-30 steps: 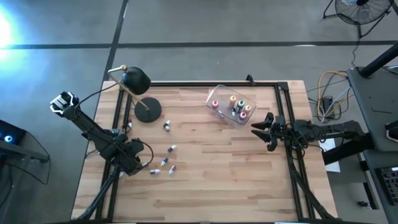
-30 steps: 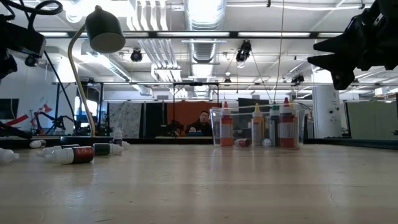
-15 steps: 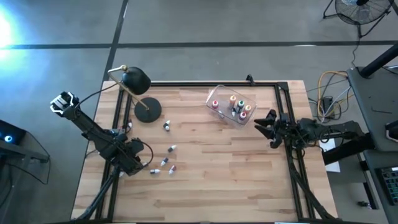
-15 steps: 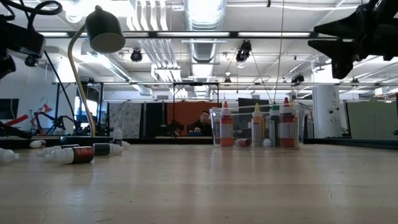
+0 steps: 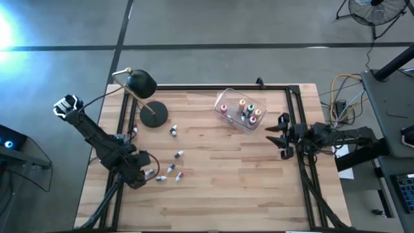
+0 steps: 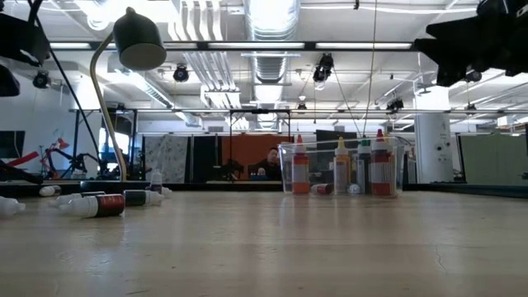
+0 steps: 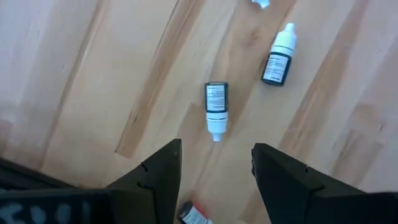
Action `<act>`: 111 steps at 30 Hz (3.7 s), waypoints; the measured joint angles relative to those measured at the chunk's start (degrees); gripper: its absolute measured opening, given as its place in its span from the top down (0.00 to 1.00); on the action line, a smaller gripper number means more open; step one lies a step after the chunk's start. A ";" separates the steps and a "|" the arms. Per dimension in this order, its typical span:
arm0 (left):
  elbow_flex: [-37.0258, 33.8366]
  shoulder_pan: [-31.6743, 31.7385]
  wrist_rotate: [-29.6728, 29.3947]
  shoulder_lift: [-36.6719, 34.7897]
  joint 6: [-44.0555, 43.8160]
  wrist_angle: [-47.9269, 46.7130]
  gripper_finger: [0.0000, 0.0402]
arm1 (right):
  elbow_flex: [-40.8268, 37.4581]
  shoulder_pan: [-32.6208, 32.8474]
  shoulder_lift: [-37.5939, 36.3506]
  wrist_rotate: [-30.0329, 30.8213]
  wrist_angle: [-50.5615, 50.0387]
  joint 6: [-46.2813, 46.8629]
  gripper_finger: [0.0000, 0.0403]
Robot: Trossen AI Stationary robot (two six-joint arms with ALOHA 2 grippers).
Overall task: Pick & Place food coloring
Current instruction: Put the small orange food coloring bottle into the transparent bin
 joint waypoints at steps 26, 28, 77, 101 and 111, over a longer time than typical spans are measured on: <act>3.97 5.77 -1.90 0.36 -31.48 -15.12 0.58 | -0.42 -0.01 0.20 -5.71 -1.64 -1.48 0.65; 5.97 9.29 -3.80 -0.70 -31.65 -22.42 0.58 | -0.42 -0.01 0.20 -5.69 -1.64 -1.60 0.65; -12.13 60.44 -23.62 17.37 -2.16 -4.25 0.98 | -0.42 0.00 0.20 -5.67 -1.62 -1.64 0.66; -9.38 69.67 -31.87 20.02 7.60 3.31 1.00 | -0.44 -0.01 0.20 -5.63 -1.62 -1.64 0.70; -11.72 73.05 -28.89 20.58 10.55 6.56 1.00 | -0.44 0.00 0.20 -5.63 -1.62 -1.64 0.70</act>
